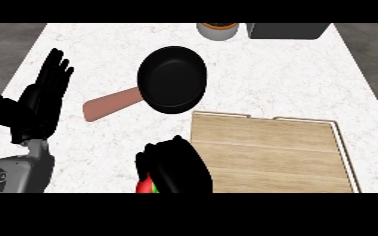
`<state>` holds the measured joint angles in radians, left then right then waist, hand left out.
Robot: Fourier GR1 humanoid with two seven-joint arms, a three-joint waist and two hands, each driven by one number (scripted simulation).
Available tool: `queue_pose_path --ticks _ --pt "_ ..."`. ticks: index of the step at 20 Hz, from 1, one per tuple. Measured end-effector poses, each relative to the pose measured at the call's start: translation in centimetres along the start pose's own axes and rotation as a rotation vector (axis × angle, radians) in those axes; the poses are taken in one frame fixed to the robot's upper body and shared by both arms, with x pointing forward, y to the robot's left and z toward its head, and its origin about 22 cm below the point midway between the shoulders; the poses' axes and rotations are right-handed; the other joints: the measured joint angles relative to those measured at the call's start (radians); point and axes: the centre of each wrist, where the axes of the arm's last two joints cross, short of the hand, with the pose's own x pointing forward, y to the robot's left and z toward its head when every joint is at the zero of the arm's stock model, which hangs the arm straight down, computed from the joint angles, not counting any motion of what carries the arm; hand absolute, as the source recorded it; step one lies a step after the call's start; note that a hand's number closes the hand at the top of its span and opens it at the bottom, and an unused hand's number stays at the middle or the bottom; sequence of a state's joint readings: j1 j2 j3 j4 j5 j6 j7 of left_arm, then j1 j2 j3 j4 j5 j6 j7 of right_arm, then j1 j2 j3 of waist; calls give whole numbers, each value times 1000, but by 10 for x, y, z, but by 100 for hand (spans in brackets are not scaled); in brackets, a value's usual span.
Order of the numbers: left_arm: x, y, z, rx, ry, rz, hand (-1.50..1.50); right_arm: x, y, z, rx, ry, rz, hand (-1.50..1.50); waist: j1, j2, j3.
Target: Pick the tomato from the tray and place it in the pot
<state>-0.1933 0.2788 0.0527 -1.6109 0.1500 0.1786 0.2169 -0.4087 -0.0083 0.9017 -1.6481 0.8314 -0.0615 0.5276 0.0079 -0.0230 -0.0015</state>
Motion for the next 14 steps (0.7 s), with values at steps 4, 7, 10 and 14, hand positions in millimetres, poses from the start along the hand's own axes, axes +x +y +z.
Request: queue_pose_path --ticks 4,7,10,14 --pt "-3 -5 -1 -10 2 0 0 24 -20 -2 -219 60 -32 150 10 2 -1" --pt "1 -6 -5 -12 -7 -3 0 37 -30 -9 -343 112 -39 150 21 6 -2" --pt "3 -11 -6 -21 -16 3 0 48 -40 -21 -426 144 -25 150 31 10 -2" --pt "6 -15 -6 -37 -19 0 0 58 -59 -42 -482 150 -22 150 43 16 -1"
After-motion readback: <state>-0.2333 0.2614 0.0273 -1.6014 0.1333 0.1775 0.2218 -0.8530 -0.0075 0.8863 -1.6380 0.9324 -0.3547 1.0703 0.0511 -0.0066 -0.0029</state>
